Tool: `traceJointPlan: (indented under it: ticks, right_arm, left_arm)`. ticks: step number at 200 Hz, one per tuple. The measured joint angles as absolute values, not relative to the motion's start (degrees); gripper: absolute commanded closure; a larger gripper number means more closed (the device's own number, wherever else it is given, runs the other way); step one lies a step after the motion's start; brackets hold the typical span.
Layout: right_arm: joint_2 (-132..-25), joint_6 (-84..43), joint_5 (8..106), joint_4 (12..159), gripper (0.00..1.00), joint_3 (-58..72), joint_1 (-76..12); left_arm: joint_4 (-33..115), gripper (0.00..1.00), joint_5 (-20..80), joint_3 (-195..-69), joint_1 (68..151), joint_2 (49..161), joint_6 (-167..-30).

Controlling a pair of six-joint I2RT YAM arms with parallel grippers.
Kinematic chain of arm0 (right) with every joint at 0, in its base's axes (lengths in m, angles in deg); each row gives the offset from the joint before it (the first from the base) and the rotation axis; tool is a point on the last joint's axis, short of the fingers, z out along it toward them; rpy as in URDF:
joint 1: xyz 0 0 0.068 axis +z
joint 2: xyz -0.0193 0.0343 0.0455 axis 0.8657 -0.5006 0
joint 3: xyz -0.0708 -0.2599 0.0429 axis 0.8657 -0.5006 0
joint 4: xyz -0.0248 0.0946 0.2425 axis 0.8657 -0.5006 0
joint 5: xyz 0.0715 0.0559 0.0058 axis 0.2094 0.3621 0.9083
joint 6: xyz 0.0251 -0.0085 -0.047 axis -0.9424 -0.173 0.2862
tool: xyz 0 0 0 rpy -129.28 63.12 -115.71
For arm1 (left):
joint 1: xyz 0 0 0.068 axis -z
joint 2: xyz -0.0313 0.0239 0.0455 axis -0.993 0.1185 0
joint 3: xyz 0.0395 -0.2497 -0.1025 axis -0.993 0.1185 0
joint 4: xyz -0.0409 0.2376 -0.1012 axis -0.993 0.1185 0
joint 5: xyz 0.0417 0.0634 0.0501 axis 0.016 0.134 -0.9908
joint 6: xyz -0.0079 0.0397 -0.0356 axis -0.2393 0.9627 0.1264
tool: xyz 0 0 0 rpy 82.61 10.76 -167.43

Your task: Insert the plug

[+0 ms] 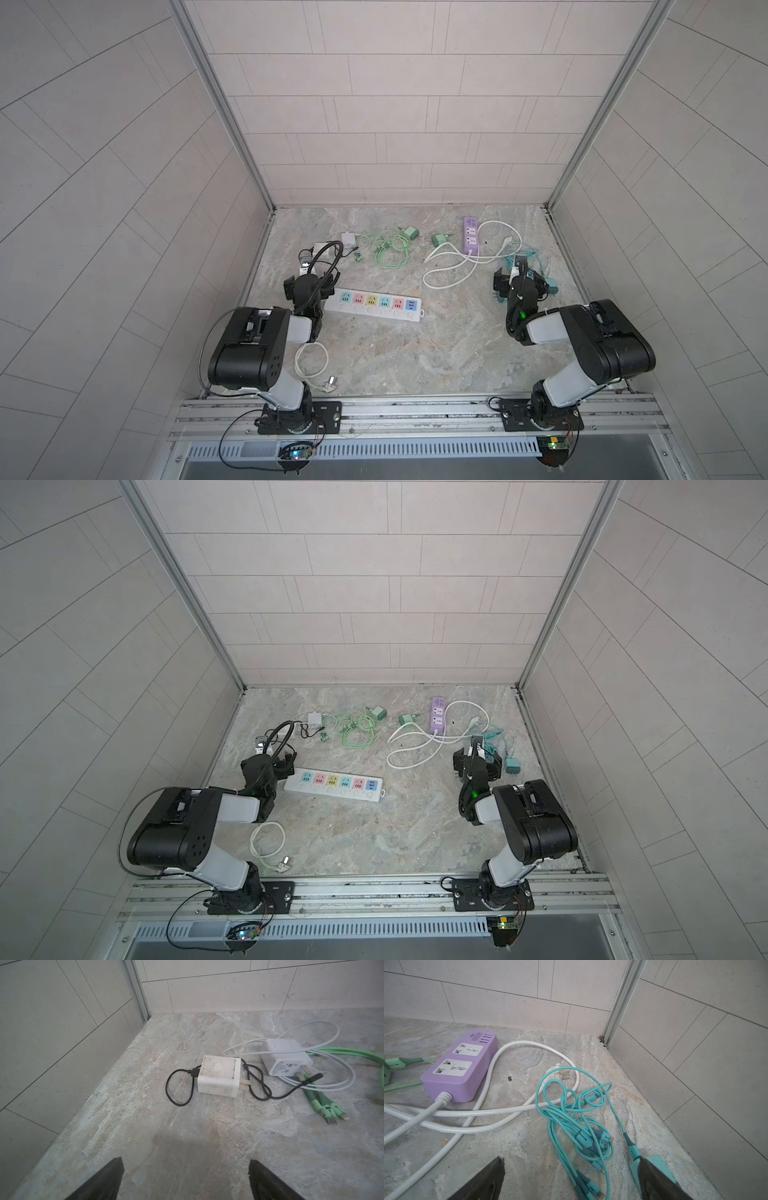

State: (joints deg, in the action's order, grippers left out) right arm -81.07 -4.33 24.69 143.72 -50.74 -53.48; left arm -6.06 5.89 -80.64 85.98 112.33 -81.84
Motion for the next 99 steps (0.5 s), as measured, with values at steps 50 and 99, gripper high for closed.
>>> traceJointPlan:
  ticks: [50,99]
  right_arm:
    - [-81.1,-4.3,24.7,143.7,0.01,-50.7,-53.5]
    - [-81.1,-4.3,24.7,143.7,0.01,-50.7,-53.5]
  left_arm:
    - [-6.6,0.00,5.9,-80.6,86.0,112.3,-81.8]
    - [-6.9,0.00,5.9,-80.6,86.0,112.3,-81.8]
